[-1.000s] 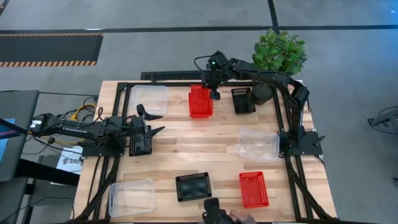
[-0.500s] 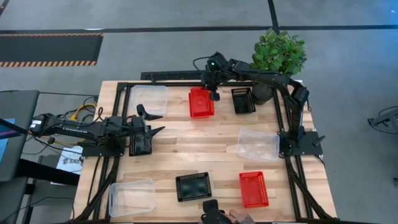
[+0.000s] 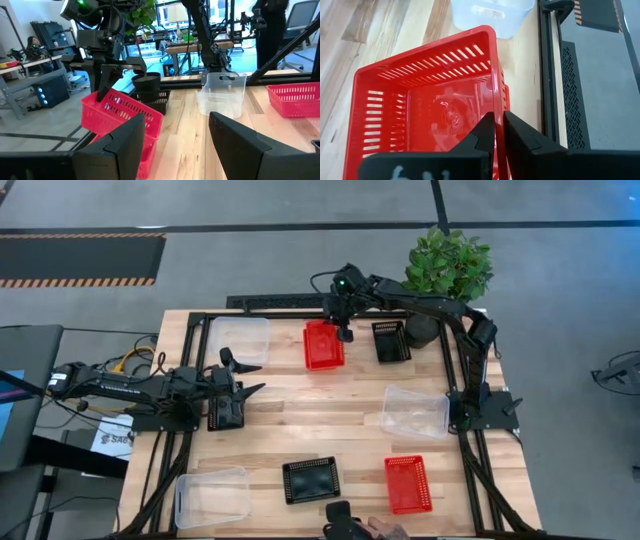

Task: Stack baskets by color
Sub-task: Stack the middle red basket on the top red basket

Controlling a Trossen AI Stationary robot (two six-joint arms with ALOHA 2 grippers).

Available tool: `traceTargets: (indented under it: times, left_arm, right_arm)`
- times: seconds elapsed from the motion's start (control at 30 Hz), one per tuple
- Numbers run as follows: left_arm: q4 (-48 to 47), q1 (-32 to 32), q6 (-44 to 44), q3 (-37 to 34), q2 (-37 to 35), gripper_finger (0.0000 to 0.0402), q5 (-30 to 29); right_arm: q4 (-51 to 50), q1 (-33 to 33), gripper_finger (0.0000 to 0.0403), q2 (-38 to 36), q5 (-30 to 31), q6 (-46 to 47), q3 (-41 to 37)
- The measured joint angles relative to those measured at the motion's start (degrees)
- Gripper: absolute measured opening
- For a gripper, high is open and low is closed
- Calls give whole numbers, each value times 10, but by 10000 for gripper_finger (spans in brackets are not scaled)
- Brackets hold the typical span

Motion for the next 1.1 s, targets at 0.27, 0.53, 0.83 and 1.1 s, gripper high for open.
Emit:
traceTargets:
  times: [0.27,0.53,0.83,1.1]
  left_arm:
    - [0,0,0,0,0,213,0]
    - [0,0,0,0,0,213,0]
    - [0,0,0,0,0,213,0]
    - [0,0,0,0,0,213,0]
  right_arm:
    - [0,0,54,0,0,0,0]
    - [0,0,60,0,0,0,0]
    - [0,4,120,0,0,0,0]
    - [2,16,175,-1,33,0,0]
